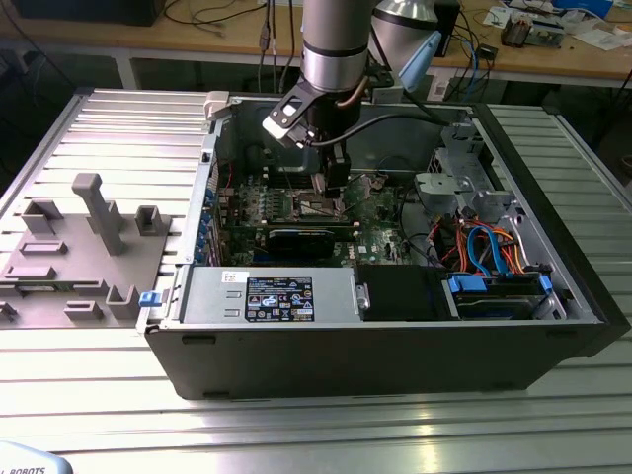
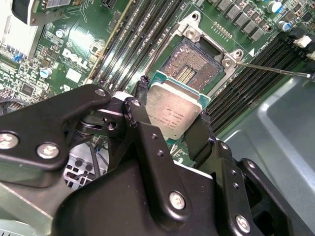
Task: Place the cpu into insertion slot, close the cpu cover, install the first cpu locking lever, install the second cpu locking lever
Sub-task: 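Place the cpu into insertion slot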
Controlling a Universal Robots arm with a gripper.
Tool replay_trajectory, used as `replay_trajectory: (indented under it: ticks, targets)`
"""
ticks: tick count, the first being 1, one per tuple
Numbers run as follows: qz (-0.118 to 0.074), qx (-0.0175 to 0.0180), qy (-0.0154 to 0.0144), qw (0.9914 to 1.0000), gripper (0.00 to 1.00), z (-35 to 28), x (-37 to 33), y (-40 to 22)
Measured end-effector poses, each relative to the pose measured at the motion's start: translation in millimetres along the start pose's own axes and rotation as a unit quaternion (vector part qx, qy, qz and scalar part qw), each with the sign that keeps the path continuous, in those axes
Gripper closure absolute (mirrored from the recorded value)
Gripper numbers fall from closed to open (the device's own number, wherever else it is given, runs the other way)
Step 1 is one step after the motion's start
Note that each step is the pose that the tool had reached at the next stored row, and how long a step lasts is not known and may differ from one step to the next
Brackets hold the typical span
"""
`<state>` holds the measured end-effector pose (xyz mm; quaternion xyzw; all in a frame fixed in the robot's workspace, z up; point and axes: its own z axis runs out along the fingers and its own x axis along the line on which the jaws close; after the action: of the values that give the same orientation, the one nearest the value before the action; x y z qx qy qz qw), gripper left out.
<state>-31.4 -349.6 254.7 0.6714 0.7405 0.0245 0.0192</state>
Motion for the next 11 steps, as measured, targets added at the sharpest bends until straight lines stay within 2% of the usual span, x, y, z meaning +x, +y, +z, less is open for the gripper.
replay_trajectory:
  ticks: [11]
  targets:
    - [0.000, 0.0000, 0.0000, 1.00000, 0.45, 1.3, 7.0, 0.6]
